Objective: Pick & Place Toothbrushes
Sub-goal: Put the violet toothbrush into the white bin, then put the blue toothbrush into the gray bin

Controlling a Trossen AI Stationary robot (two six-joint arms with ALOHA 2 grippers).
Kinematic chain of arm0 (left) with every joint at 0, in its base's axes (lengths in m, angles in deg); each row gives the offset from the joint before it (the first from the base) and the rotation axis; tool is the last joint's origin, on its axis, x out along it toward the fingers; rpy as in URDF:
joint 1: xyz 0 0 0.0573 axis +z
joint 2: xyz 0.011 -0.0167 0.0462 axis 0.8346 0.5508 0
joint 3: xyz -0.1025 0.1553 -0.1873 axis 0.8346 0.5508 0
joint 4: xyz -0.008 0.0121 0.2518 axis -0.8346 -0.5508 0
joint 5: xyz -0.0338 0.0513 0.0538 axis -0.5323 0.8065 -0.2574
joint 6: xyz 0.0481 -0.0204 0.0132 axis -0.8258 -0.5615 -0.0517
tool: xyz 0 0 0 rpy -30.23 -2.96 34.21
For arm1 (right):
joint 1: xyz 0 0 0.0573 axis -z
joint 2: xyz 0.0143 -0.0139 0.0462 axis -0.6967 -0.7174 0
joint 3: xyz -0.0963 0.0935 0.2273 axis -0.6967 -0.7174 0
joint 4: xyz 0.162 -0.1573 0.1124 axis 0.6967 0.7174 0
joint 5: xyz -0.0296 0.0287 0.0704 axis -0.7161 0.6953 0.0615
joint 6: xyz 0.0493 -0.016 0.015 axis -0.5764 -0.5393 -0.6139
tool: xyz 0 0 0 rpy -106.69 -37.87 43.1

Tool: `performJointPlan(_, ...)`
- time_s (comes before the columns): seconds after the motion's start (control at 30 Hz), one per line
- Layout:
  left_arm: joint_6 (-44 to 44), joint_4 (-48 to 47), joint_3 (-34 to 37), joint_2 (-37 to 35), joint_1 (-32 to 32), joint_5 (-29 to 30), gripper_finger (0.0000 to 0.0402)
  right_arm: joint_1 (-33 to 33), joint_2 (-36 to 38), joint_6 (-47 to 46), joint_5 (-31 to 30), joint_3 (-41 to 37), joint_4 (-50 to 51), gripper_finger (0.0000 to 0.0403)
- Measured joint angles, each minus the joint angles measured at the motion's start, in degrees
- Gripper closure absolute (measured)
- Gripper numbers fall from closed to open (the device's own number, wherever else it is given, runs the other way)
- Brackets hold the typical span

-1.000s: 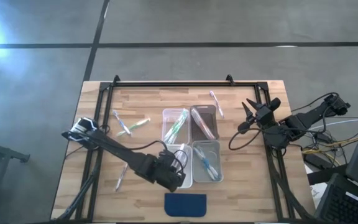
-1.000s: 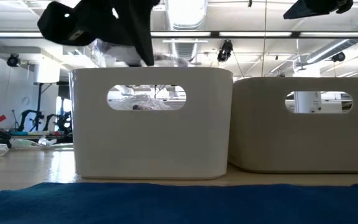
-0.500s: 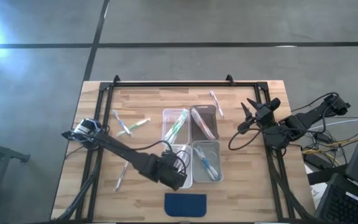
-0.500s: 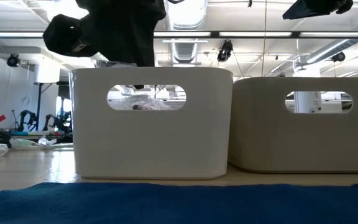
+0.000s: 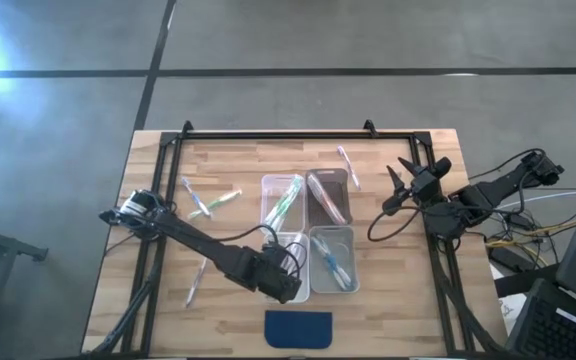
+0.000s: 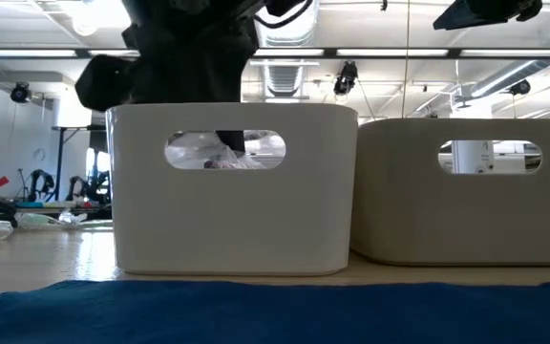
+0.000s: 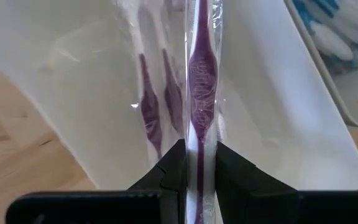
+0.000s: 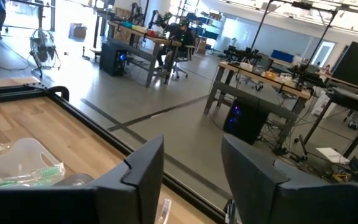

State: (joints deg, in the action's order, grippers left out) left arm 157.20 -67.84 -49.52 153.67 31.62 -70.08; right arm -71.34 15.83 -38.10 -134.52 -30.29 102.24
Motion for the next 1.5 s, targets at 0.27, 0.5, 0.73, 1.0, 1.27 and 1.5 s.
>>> performJointPlan(0.27,-1.69,2.72,3.41,0.00,0.87,-2.29,0.0344,0.00,-0.02,0.00,0.00,0.00,0.00,0.0231)
performJointPlan(0.5,-4.13,2.66,3.70,0.00,1.51,-3.55,0.0337,0.00,-0.02,0.02,0.00,0.00,0.00,0.0237)
performJointPlan(0.73,-8.16,3.90,3.70,0.00,1.70,-5.59,0.0295,0.00,-0.02,0.04,0.00,0.00,0.00,0.0260)
performJointPlan(1.0,-9.76,4.18,3.70,0.00,2.00,-5.61,0.0252,0.00,-0.02,0.02,0.00,0.00,0.00,0.0280)
performJointPlan(1.27,-13.24,1.02,2.03,-1.69,3.13,-10.85,0.0233,-0.02,-0.02,0.04,0.00,-0.02,0.02,0.0292)
performJointPlan(1.5,-13.29,-0.17,1.16,-6.78,3.11,-9.92,0.0234,-0.02,-0.04,0.04,0.00,-0.20,0.03,0.0299)
